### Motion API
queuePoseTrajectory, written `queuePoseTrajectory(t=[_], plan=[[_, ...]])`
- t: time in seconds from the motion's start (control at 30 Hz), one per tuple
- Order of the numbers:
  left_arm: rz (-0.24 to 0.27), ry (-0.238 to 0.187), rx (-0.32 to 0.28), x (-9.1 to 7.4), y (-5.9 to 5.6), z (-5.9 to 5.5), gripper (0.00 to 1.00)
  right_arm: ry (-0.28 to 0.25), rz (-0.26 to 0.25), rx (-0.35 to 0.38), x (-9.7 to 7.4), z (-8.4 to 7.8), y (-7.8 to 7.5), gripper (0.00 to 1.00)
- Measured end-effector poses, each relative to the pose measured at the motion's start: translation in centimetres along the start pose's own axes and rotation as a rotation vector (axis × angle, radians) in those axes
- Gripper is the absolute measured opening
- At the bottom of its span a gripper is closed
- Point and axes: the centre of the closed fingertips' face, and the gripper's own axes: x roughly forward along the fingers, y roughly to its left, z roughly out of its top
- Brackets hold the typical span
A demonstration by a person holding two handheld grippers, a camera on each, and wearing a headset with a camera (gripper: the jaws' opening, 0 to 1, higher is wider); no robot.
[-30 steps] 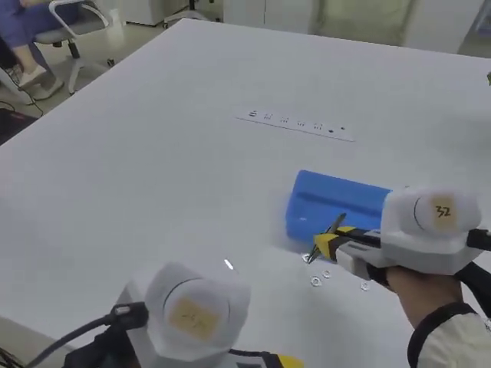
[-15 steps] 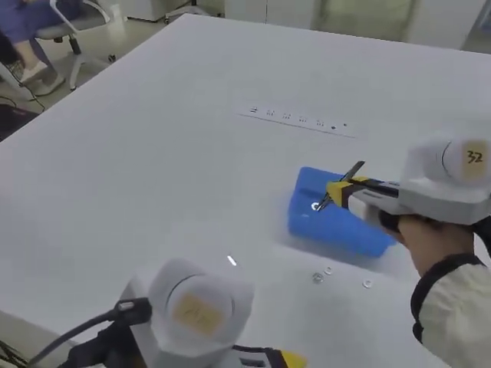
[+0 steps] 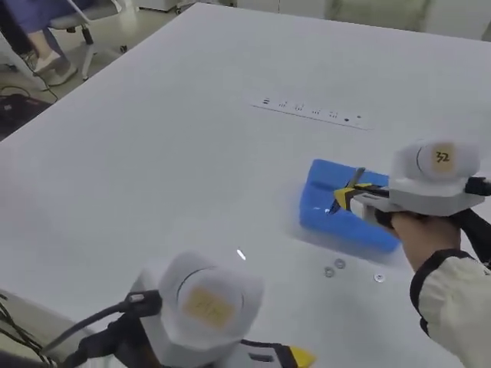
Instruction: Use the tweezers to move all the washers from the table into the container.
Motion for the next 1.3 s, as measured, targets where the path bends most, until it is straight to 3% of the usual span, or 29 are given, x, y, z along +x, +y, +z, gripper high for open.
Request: queuePoseTrajectory(t=[0.4,0.43,0.6,0.93,1.3], plan=[[0.005,0.006,0.002,0.1,0.3,-0.1,0.8,0.037,-0.001,-0.034,0.8,-0.8,-0.3,0.03],[0.005,0.007,0.003,0.1,0.3,-0.1,0.8,0.018,-0.004,-0.04,0.8,-0.6,-0.3,0.03],[0.005,0.01,0.005,0.1,0.5,-0.1,0.8,0.031,-0.006,-0.027,0.7,-0.7,-0.6,0.04],[0.003,0.013,0.012,0.1,0.4,-0.1,0.8,-0.038,-0.026,0.026,-1.7,0.7,-1.0,0.04],[0.018,0.004,0.027,-0.3,0.8,0.2,0.8,-0.128,-0.003,0.022,-4.8,3.4,0.3,0.04]])
